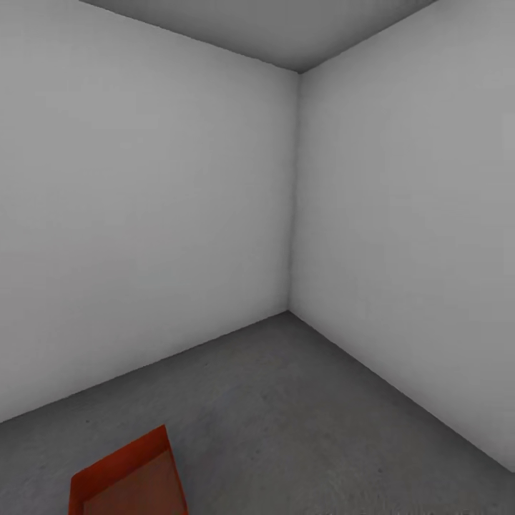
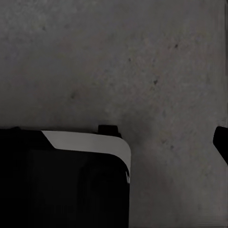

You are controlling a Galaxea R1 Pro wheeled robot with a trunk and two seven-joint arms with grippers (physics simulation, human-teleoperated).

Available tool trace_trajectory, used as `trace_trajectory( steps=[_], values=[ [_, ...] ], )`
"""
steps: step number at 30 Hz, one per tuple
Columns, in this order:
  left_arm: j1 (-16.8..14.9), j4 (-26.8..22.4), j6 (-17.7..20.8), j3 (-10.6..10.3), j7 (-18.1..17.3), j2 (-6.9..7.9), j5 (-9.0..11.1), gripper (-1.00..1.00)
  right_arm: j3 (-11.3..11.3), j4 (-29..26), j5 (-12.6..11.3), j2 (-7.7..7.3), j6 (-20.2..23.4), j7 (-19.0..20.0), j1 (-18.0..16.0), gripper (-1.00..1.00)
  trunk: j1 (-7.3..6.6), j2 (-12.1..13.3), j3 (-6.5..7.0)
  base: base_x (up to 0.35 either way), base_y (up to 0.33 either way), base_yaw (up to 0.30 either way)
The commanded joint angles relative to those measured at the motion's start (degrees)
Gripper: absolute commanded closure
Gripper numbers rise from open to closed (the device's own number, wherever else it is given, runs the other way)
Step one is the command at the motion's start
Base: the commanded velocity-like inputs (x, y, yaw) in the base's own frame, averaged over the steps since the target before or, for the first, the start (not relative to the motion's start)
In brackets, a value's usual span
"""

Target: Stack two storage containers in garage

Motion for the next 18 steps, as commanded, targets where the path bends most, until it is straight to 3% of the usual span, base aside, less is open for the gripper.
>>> trace_trajectory(
  steps=[1,6,18],
  values=[
    [-0.03,0.03,-0.21,-0.03,0.01,0.0,0.41,-1.0,0.48,0.19,-0.4,0.05,-0.33,-0.09,-0.03,-1.0,0.0,-0.05,-0.02,0.0,0.0,-0.261],
    [-0.03,0.04,-0.32,0.2,-0.07,-1.19,0.75,-1.0,1.07,0.02,0.15,0.11,-0.39,-0.08,0.23,-1.0,0.0,-0.05,0.03,0.0,0.0,-0.052],
    [-0.03,0.07,-0.37,0.23,-0.08,-2.24,0.93,-1.0,1.06,0.02,0.32,-0.37,-0.38,-0.2,0.23,-1.0,0.0,-0.05,0.03,0.0,0.0,0.0]
  ],
)
